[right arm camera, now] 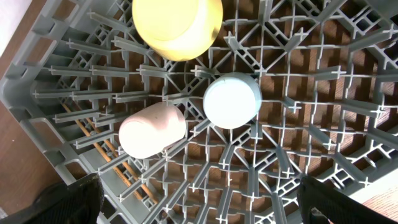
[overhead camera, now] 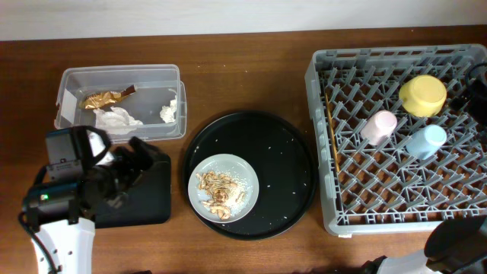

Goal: Sort waste into correct bins and load items into the dishwasher rack
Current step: 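Reach the left gripper to the white plate and grip its rim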

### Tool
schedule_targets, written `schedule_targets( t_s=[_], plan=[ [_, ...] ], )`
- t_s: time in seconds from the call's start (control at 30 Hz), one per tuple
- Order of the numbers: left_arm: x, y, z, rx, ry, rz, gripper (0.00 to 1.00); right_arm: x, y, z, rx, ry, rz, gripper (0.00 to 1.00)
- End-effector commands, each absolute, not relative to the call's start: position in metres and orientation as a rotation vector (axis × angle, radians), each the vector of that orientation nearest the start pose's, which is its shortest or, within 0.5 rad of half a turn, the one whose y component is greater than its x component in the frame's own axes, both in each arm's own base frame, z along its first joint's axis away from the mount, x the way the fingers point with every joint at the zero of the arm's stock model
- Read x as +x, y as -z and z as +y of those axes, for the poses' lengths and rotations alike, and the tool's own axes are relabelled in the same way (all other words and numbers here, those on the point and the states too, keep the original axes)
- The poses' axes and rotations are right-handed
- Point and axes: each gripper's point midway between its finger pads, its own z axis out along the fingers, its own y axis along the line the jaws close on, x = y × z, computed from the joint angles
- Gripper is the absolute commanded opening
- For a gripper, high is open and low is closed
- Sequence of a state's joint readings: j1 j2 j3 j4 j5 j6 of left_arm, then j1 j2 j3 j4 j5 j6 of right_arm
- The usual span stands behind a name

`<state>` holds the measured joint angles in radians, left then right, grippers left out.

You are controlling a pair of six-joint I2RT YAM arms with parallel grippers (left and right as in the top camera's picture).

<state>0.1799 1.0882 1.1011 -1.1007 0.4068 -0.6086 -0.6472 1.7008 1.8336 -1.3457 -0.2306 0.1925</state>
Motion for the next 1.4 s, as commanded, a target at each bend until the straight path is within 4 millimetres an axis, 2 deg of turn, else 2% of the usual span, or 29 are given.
schedule_targets(
  t_s=[0.0,0.07,0.13,0.2,0.3,0.43,0.53,0.6,0.67,0.73,0.93,0.97,1.03,1.17,1.3,1.37],
  plan=[
    [0.248,-0.22,-0.078,-0.576,0.917,2.589,0.99,0.323,-0.248,-0.193,1.055,-0.195,2.505,0.98],
    [0.244,-0.223,-0.106,-0.38,0.944,2.613,0.99,0.323,-0.248,-0.193,1.055,-0.195,2.505,0.98],
    [0.242,-0.233,-0.144,-0.15,0.993,2.589,0.99,0.323,-0.248,-0.193,1.056,-0.195,2.504,0.98],
    [0.239,-0.234,-0.177,-0.034,0.934,2.578,0.99,0.323,-0.248,-0.193,1.055,-0.195,2.505,0.98],
    [0.234,-0.215,-0.195,-0.015,0.785,2.643,0.99,0.323,-0.248,-0.193,1.055,-0.195,2.505,0.98],
    [0.227,-0.171,-0.231,0.074,0.596,2.783,0.99,0.323,-0.248,-0.193,1.055,-0.195,2.505,0.98],
    [0.23,-0.153,-0.251,0.176,0.486,2.857,0.99,0.323,-0.248,-0.193,1.055,-0.195,2.505,0.98],
    [0.241,-0.143,-0.255,0.194,0.314,2.876,0.99,0.323,-0.248,-0.193,1.055,-0.195,2.505,0.98],
    [0.251,-0.133,-0.257,0.199,0.217,2.873,0.99,0.323,-0.248,-0.193,1.055,-0.195,2.505,0.98],
    [0.268,-0.114,-0.265,0.189,0.165,2.845,0.99,0.323,-0.248,-0.193,1.055,-0.195,2.505,0.98],
    [0.284,-0.074,-0.285,0.125,0.169,2.86,0.99,0.323,-0.248,-0.193,1.055,-0.195,2.505,0.98],
    [0.285,-0.067,-0.285,0.118,0.152,2.869,0.97,0.323,-0.248,-0.193,1.055,-0.195,2.505,0.98],
    [0.286,-0.056,-0.281,0.065,0.107,2.883,0.78,0.323,-0.248,-0.193,1.056,-0.195,2.504,0.98],
    [0.284,-0.038,-0.279,-0.106,0.073,2.914,0.73,0.323,-0.248,-0.193,1.055,-0.195,2.505,0.98],
    [0.281,-0.018,-0.275,-0.174,0.014,2.944,0.7,0.323,-0.248,-0.193,1.056,-0.195,2.504,0.98],
    [0.283,-0.011,-0.271,-0.187,-0.025,2.94,0.65,0.323,-0.248,-0.193,1.055,-0.195,2.505,0.99]
  ],
)
